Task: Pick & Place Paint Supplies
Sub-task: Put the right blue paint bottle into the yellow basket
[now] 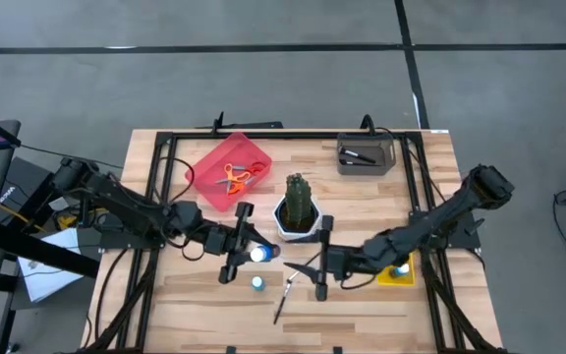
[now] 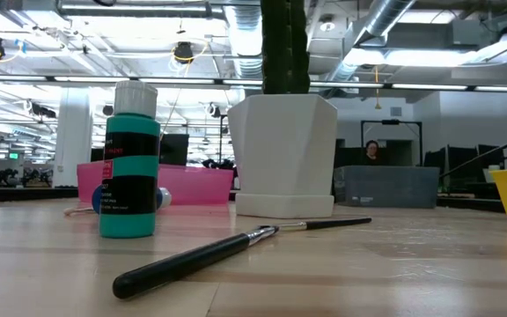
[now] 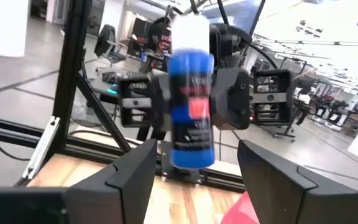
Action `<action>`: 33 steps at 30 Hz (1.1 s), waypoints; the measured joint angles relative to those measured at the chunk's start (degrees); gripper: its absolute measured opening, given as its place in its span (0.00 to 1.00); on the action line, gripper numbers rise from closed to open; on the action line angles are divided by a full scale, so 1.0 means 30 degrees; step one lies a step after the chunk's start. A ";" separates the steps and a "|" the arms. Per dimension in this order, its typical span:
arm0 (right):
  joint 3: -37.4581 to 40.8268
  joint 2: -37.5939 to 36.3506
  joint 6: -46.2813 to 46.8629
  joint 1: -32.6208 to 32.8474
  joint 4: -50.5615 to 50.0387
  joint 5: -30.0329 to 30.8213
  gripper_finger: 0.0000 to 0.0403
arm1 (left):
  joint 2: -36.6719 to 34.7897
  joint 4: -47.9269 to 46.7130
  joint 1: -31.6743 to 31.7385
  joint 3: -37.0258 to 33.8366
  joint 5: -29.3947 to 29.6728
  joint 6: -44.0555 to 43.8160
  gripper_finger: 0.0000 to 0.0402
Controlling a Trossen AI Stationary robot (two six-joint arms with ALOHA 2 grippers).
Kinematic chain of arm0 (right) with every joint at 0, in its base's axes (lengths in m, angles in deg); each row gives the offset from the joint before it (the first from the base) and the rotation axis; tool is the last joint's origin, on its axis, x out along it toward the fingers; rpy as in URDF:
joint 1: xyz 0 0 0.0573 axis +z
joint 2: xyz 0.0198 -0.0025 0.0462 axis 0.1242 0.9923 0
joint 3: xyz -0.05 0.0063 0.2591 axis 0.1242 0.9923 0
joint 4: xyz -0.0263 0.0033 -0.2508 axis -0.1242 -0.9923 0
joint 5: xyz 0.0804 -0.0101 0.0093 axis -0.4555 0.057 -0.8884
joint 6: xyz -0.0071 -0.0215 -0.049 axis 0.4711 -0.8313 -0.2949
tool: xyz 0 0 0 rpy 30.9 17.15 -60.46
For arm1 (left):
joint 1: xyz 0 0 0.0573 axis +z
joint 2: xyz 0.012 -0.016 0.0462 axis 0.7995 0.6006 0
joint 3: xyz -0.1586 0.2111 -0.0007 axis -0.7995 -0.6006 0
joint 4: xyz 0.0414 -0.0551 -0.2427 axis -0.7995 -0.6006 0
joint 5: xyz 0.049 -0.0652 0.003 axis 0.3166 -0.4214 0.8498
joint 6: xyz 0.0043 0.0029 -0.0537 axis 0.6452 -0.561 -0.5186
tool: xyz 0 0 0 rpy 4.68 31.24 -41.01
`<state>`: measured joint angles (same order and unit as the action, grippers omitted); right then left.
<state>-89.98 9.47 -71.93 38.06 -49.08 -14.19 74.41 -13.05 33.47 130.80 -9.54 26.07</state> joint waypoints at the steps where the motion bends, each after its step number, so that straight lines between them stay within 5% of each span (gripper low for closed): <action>1: 0.0000 -0.0215 -0.0023 0.0227 -0.0186 0.0215 0.55 | -0.0228 -0.0528 0.0000 0.0000 0.0179 0.0167 0.29; 15: -0.0176 -0.0361 -0.0642 0.0574 -0.0845 0.1023 0.54 | 0.2201 -0.2425 0.0685 0.1628 0.0300 -0.0093 0.29; 20: -0.2157 -0.0348 -0.0013 0.1399 -0.5120 0.2755 0.54 | 0.3708 -0.4265 0.0816 0.3264 0.0301 -0.0133 0.29; 26: -0.4365 -0.0362 0.4280 0.2479 -1.1066 0.4373 0.54 | 0.4546 -0.5154 0.0780 0.4058 0.0299 -0.0367 0.29; 33: -0.4597 -0.0355 0.5789 0.2792 -1.2231 0.4566 0.54 | 0.5450 -0.5103 0.0780 0.4689 0.0287 -0.0798 0.29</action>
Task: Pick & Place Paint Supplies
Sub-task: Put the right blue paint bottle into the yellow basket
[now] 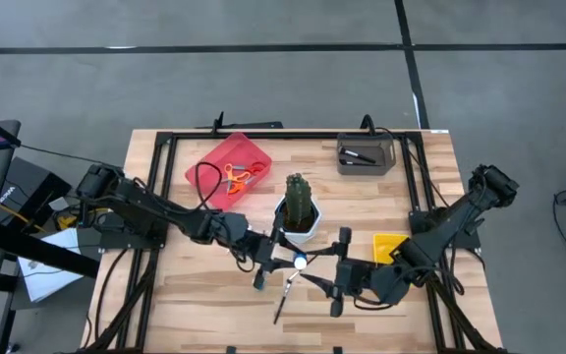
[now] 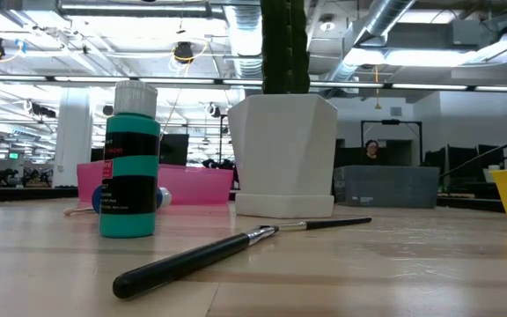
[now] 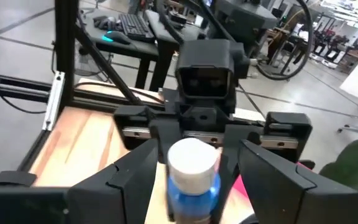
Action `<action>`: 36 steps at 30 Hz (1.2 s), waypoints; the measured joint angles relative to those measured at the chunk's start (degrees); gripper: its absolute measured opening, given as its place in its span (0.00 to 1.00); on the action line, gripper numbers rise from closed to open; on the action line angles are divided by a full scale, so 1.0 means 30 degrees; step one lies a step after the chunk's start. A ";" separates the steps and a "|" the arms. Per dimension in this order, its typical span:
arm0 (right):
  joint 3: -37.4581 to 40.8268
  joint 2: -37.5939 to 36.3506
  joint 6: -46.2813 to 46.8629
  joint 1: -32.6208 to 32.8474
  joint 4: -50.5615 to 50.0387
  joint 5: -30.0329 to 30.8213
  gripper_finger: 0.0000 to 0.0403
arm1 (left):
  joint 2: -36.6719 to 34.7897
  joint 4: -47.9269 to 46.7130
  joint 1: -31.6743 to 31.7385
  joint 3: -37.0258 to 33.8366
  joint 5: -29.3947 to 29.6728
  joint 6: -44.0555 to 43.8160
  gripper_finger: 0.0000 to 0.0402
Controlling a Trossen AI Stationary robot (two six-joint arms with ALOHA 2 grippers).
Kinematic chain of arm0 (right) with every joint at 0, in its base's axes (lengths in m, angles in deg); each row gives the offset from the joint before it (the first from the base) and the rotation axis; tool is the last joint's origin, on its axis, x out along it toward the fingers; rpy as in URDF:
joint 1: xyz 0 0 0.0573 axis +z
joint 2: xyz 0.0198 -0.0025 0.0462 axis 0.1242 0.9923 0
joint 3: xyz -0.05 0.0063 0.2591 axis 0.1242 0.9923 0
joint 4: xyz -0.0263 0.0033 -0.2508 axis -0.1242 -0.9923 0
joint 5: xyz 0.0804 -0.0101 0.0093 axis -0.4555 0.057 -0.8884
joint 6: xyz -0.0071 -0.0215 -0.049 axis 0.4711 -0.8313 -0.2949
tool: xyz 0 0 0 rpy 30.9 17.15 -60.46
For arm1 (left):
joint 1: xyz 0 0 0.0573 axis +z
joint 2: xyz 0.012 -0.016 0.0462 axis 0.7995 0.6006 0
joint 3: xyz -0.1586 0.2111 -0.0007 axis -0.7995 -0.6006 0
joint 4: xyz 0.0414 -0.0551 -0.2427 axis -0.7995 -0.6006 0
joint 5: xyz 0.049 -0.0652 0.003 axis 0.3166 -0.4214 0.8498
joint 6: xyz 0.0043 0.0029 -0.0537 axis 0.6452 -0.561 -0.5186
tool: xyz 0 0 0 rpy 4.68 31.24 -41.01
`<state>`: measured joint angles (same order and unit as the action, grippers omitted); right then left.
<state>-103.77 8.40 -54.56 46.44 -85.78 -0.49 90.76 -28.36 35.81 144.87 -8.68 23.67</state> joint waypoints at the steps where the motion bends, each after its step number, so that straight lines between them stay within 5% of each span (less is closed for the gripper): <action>1: 0.0000 0.0000 0.0048 -0.0009 -0.0164 0.0012 0.54 | 0.0104 -0.0011 0.0000 0.0087 0.0005 -0.0002 0.29; 24: -0.2272 0.0003 0.4056 0.0453 -0.8104 -0.0088 0.54 | 0.0676 -0.0977 0.0750 0.0856 -0.1232 -0.2150 0.29; 36: -0.3173 0.0007 0.3037 -0.1813 -0.9097 -0.3816 0.54 | 0.0676 -0.0977 0.0750 0.0848 -0.1261 -0.2150 0.29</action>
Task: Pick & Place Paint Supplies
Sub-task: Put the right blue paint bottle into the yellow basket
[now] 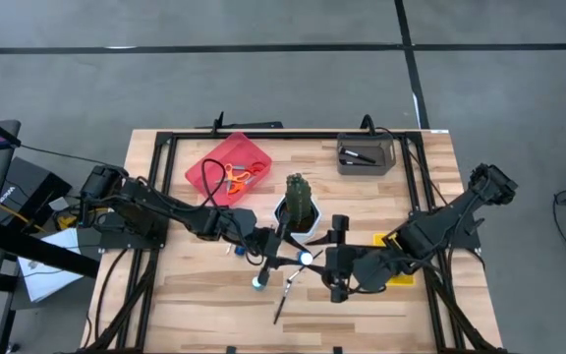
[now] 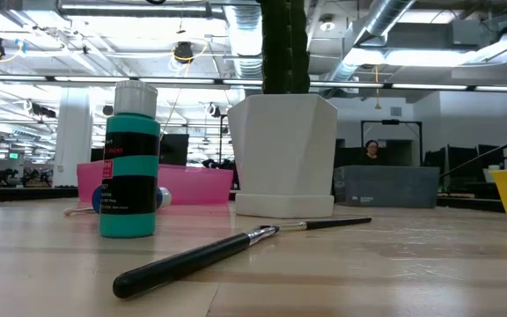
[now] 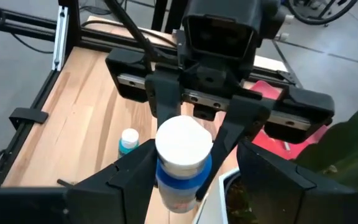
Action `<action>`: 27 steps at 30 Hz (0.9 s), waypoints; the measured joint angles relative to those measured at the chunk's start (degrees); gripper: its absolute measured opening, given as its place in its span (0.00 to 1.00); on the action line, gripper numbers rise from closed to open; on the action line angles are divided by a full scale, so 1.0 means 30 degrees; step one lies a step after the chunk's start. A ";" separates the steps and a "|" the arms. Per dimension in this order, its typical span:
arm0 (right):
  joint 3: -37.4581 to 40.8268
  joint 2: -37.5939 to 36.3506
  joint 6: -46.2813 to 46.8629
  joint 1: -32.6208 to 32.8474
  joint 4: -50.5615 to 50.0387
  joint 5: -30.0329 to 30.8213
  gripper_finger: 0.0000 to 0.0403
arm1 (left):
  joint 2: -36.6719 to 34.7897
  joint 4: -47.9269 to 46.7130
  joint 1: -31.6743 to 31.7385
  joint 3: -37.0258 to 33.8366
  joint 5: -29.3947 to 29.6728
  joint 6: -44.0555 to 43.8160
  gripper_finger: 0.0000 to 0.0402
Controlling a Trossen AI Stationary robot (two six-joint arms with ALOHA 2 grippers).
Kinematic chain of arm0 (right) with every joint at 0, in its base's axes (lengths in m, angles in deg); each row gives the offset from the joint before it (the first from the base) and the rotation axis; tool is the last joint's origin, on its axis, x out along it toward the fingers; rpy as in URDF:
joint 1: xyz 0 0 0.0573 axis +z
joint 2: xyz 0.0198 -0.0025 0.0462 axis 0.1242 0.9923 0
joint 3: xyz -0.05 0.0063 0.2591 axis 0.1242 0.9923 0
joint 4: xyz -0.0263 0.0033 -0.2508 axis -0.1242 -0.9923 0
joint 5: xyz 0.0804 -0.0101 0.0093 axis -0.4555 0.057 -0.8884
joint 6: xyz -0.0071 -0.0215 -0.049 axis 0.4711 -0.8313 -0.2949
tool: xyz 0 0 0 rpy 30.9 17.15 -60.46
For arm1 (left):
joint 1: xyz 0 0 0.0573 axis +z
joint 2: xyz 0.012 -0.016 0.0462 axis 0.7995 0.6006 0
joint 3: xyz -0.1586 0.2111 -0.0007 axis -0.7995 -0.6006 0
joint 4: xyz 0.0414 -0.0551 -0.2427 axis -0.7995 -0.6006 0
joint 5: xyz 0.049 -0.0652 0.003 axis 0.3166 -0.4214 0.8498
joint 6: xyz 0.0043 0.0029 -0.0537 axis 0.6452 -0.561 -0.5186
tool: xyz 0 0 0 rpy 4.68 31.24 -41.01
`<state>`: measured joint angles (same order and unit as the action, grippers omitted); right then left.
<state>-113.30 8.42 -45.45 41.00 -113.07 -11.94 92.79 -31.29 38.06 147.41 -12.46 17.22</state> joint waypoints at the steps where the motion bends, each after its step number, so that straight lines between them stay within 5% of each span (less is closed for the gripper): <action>1: -0.0003 0.0000 -0.0038 -0.0064 -0.0017 -0.0169 0.54 | 0.0000 0.0000 0.0000 0.0000 0.0000 0.0000 0.29; 19: 0.0002 0.0000 -0.0919 -0.0073 0.0628 -0.0251 0.53 | 0.0000 0.0007 0.0000 -0.0015 -0.0058 0.0073 0.29; 27: 0.0004 0.0000 -0.1014 -0.0102 0.0637 -0.1055 0.33 | 0.0000 -0.0015 0.0000 -0.0022 0.0007 0.0087 0.29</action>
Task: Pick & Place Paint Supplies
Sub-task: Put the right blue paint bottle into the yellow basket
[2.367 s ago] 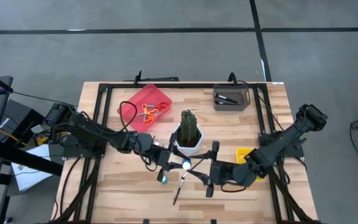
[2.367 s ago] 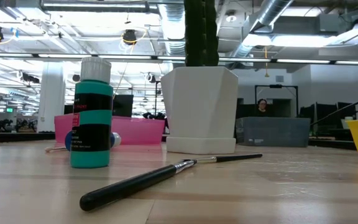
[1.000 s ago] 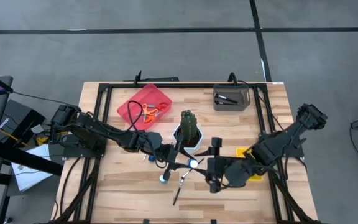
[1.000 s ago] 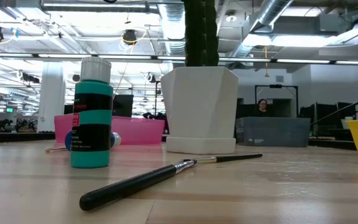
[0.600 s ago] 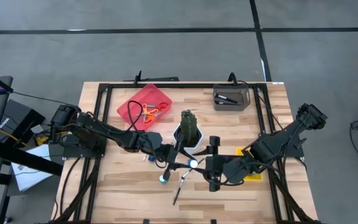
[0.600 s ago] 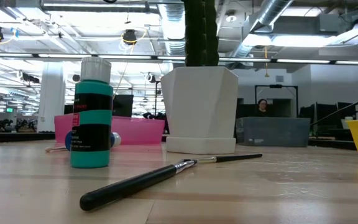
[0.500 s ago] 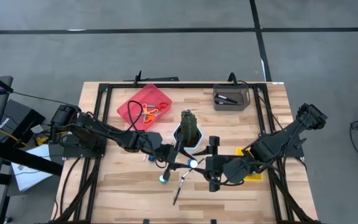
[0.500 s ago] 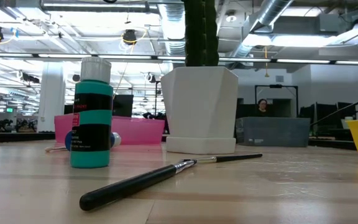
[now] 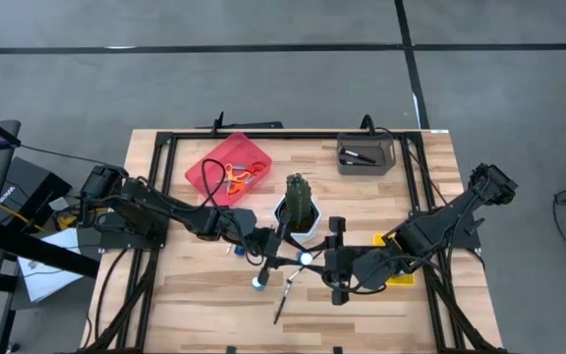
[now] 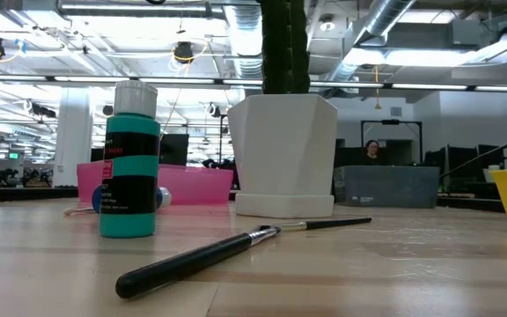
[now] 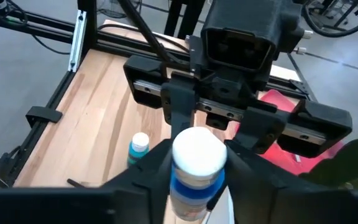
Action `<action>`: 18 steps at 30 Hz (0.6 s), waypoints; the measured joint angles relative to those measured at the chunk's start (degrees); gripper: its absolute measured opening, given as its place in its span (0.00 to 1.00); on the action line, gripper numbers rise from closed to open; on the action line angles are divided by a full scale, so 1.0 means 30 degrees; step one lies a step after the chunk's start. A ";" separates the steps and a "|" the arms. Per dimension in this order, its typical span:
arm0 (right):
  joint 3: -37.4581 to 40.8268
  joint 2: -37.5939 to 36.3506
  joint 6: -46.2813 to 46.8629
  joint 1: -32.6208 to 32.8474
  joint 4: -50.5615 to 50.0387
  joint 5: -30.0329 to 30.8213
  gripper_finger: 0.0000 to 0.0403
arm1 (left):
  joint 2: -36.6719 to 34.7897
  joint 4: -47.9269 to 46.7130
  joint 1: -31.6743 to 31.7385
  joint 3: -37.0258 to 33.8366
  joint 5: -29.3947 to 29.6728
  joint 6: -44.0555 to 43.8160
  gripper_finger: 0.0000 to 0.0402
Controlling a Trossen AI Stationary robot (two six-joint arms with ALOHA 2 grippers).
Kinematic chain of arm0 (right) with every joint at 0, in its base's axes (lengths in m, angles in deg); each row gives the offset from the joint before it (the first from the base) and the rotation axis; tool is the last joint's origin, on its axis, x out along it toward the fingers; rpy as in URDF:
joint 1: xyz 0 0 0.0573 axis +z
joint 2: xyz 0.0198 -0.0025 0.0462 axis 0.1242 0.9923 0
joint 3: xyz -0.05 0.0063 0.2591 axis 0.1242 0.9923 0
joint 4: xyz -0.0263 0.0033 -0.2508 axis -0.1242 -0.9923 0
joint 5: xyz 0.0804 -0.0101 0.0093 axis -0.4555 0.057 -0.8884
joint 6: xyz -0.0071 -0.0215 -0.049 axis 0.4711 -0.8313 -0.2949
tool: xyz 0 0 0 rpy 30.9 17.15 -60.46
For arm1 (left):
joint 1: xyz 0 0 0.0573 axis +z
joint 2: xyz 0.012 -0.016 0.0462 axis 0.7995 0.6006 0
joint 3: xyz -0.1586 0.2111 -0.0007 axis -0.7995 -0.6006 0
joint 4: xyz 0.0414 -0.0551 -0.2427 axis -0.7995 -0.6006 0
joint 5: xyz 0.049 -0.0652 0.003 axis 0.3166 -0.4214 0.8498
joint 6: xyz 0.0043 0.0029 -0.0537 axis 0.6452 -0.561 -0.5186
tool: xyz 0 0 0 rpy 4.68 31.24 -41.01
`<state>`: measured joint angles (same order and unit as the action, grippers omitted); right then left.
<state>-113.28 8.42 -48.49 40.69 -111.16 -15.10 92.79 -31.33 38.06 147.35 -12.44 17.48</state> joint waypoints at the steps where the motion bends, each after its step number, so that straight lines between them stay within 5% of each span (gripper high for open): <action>1: 0.0000 0.0000 -0.0005 0.0000 -0.0001 -0.0004 0.30 | 0.0000 0.0003 0.0000 -0.0003 -0.0010 -0.0007 0.29; 10: 0.0007 0.0000 -0.0374 0.0007 0.0236 -0.0099 0.26 | -0.0007 0.0065 -0.0007 -0.0007 0.0132 0.0095 0.32; 18: 0.0015 -0.0007 -0.0511 0.0110 0.0375 -0.0018 0.26 | -0.0381 -0.0329 -0.0081 -0.0015 0.1918 0.0164 0.48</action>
<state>-113.24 8.40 -50.02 41.02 -110.03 -15.16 91.65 -32.32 37.82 147.30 -6.69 17.98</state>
